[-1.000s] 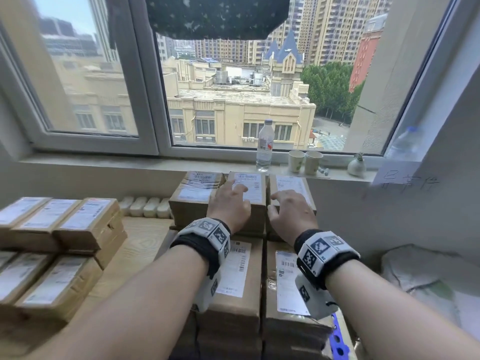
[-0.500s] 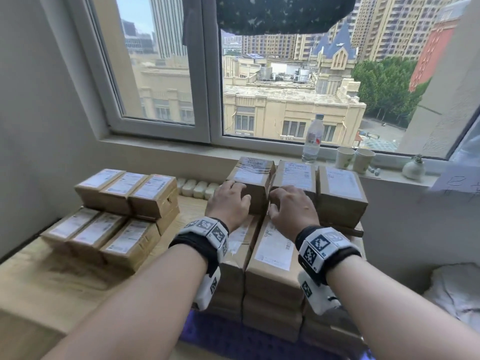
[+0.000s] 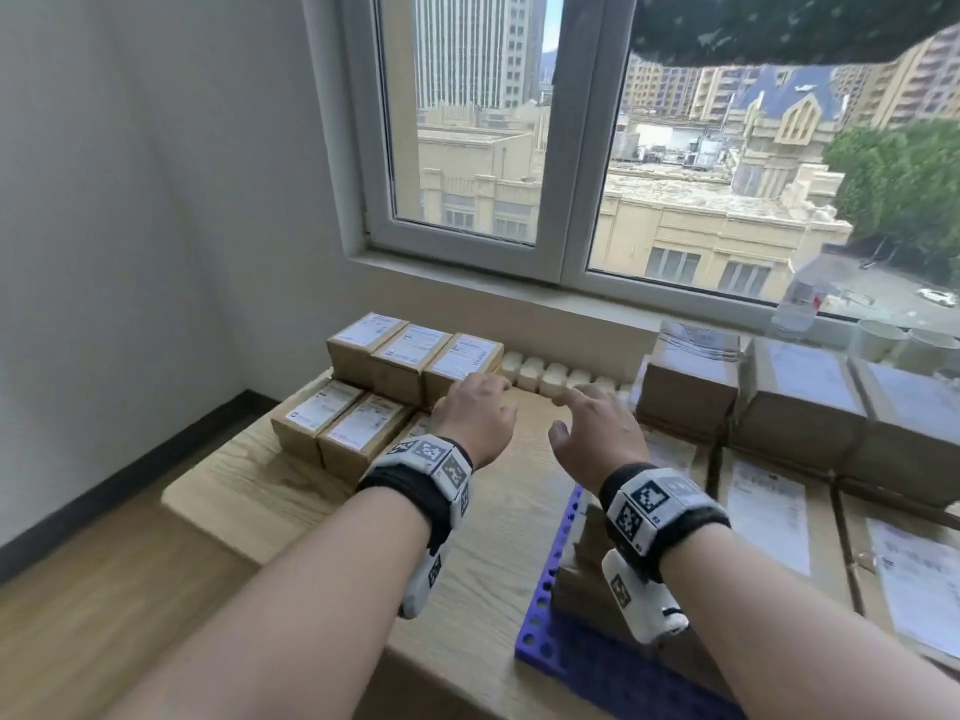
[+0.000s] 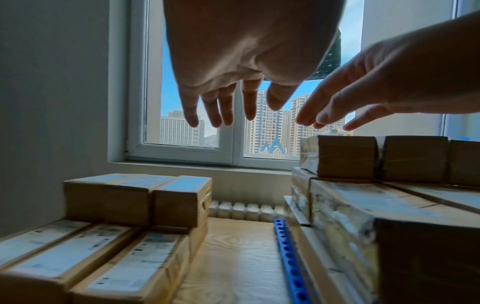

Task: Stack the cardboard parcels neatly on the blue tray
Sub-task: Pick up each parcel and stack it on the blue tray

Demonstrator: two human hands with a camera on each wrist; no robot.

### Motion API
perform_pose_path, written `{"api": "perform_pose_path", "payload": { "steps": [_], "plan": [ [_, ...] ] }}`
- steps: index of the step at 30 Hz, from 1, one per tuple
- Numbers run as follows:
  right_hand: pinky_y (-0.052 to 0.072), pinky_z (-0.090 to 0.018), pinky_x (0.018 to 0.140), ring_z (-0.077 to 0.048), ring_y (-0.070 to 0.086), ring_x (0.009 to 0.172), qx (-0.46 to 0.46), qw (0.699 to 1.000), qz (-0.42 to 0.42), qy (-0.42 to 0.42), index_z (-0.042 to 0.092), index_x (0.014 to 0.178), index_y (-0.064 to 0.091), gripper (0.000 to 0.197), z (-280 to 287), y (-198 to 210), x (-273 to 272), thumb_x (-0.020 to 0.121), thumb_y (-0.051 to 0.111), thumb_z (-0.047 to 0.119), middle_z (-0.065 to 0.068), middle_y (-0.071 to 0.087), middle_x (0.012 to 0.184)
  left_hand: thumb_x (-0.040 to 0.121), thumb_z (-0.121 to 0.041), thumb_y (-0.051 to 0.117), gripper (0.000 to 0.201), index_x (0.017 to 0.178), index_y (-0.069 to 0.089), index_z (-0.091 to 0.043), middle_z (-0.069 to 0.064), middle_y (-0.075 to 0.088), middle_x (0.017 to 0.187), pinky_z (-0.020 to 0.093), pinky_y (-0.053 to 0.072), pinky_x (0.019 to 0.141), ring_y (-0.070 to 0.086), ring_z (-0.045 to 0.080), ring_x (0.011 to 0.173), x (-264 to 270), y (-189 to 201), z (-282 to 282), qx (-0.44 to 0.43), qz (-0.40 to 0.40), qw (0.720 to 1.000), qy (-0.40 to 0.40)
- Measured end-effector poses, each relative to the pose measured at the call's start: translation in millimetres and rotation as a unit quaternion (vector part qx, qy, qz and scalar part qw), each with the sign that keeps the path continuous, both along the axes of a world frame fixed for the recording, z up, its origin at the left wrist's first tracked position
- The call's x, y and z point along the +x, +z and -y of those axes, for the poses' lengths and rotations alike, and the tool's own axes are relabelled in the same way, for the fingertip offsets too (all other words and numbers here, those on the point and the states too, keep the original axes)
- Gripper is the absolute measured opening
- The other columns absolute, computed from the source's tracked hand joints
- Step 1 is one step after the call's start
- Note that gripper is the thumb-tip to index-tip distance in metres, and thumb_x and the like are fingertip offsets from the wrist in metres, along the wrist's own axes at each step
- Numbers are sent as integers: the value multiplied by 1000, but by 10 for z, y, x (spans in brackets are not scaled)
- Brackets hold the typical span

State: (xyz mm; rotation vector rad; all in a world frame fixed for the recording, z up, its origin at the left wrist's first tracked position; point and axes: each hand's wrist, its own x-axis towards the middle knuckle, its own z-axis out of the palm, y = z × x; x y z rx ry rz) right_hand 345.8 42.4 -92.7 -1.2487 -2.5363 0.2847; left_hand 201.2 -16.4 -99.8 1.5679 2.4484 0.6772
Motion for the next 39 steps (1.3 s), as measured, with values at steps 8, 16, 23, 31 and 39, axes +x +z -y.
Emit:
{"api": "perform_pose_path", "payload": {
  "steps": [8,16,23,31,39],
  "plan": [
    [39,-36,105,-23,46,127,-9,1000,10,28,19,128,58,37,474,-206,-1111,93,50,26,-3,55,134,98,-32,44,44,140,47,-21,6,45,144,42,35,110,38,25,132,-1087,-146,624,-10,-9,999,44],
    [38,-36,108,-22,45,129,-23,999,24,35,20,135,52,42,789,-434,-1928,94,50,28,-3,51,138,98,-33,43,43,140,46,-21,5,44,143,41,34,110,38,25,132,-1953,-411,993,-30,-5,997,69],
    [38,-36,108,-22,45,129,-39,998,37,39,21,140,47,45,807,-636,-2371,95,49,28,-3,51,140,97,-31,44,44,140,46,-21,6,44,144,39,34,110,38,25,133,-2396,-672,1022,-41,30,995,89],
    [36,-35,108,-20,38,135,-84,994,36,59,21,144,43,48,472,-760,-3049,97,46,30,-1,45,145,97,-32,43,45,141,43,-22,5,42,146,42,33,111,36,25,134,-3001,-753,715,-61,39,992,105],
    [36,-34,108,-20,41,130,-101,994,20,47,21,141,45,46,-162,-713,-3616,96,48,29,-2,48,141,98,-34,45,46,142,43,-20,6,42,146,42,34,110,39,26,132,-3566,-652,17,-68,37,992,101]
  ]
}}
